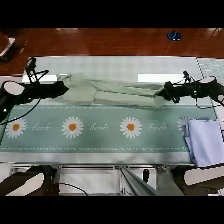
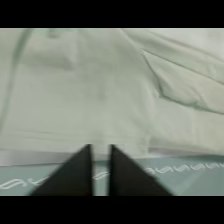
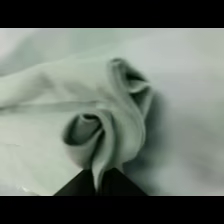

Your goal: Fold the shirts.

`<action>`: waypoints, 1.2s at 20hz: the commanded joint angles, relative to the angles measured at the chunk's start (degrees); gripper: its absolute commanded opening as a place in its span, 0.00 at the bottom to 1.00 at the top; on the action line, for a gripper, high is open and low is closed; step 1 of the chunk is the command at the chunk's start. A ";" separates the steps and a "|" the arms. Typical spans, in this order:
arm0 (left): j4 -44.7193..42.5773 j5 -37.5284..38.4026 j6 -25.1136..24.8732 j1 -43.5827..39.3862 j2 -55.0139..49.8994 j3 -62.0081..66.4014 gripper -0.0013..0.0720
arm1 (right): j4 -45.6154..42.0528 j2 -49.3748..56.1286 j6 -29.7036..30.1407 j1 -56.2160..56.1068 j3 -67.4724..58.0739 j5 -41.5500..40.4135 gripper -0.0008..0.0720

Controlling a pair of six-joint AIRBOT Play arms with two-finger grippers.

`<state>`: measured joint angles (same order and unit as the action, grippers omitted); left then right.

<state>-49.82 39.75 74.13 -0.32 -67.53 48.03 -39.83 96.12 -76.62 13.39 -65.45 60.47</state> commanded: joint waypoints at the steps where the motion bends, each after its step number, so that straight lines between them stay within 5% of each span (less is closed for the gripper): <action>1: 1.09 -0.55 -0.17 -5.33 -0.66 1.77 0.04 | -1.95 -3.28 1.70 -0.66 -2.03 3.98 0.05; 6: 0.33 -3.08 0.15 -16.06 -3.82 6.49 0.04 | -24.11 -25.92 -4.83 0.13 6.32 7.96 0.05; 9: 0.35 -6.64 5.31 -24.46 -10.51 10.95 0.04 | -23.32 -43.91 -5.88 -0.02 15.08 8.48 0.05; 14: 0.39 2.93 8.09 -36.72 -27.52 27.74 0.04 | -18.86 -63.52 -9.35 0.00 19.39 15.67 0.05; 19: 0.90 9.90 13.18 -47.30 -40.61 41.55 0.04 | -14.97 -69.64 -10.40 0.00 19.39 18.49 0.05; 24: 2.71 12.09 11.37 -53.79 -43.50 44.06 0.04 | -12.52 -69.61 -9.94 0.00 19.37 16.92 0.05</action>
<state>-47.94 50.11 86.19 -50.78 -109.01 89.82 -54.02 27.31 -86.61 13.43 -46.13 77.82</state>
